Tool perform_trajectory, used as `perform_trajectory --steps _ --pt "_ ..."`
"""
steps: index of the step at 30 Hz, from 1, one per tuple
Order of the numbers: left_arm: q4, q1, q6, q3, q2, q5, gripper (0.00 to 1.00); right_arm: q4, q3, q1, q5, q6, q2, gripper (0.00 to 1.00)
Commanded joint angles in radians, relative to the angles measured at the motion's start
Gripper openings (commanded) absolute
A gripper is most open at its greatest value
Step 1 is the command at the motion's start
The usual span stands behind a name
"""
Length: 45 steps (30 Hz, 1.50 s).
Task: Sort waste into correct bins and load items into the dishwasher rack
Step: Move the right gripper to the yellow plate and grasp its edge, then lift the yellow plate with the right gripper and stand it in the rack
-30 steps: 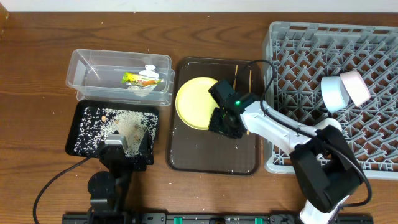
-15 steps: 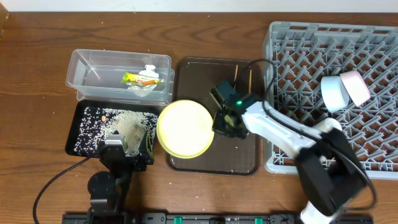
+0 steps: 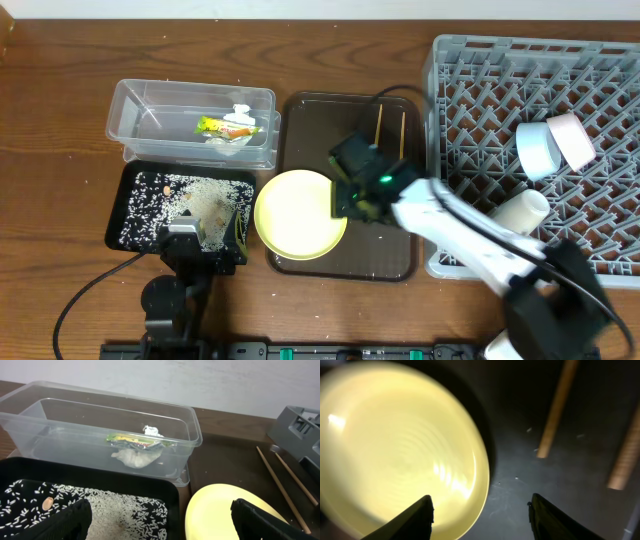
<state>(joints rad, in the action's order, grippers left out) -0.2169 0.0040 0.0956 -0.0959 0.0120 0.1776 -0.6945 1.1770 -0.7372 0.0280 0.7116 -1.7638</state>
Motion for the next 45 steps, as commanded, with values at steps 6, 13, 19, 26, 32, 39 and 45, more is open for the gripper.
perform_trajectory --steps 6,13,19,26,32,39,45 --pt "-0.005 0.003 -0.016 0.025 -0.008 0.006 0.91 0.037 -0.004 -0.013 0.0 -0.03 -0.189 0.05" --pt "-0.005 0.003 -0.016 0.025 -0.008 0.006 0.91 -0.016 0.0 0.029 -0.182 -0.119 -0.013 0.01" --pt "-0.005 0.003 -0.016 0.025 -0.008 0.006 0.91 0.016 0.0 0.111 -0.574 -0.298 0.276 0.01" --pt "-0.005 0.003 -0.016 0.025 -0.008 0.006 0.91 0.165 0.0 0.277 -0.978 -0.552 0.46 0.01" --pt "-0.005 0.003 -0.016 0.025 -0.008 0.006 0.91 0.344 0.0 0.451 -1.084 -0.683 0.436 0.01" --pt "-0.005 0.003 -0.016 0.025 -0.008 0.006 0.92 0.724 0.0 0.636 -1.146 -0.899 0.33 0.01" --pt "-0.005 0.003 -0.016 0.025 -0.008 0.006 0.91 0.865 0.0 0.715 -1.082 -0.931 0.193 0.01"
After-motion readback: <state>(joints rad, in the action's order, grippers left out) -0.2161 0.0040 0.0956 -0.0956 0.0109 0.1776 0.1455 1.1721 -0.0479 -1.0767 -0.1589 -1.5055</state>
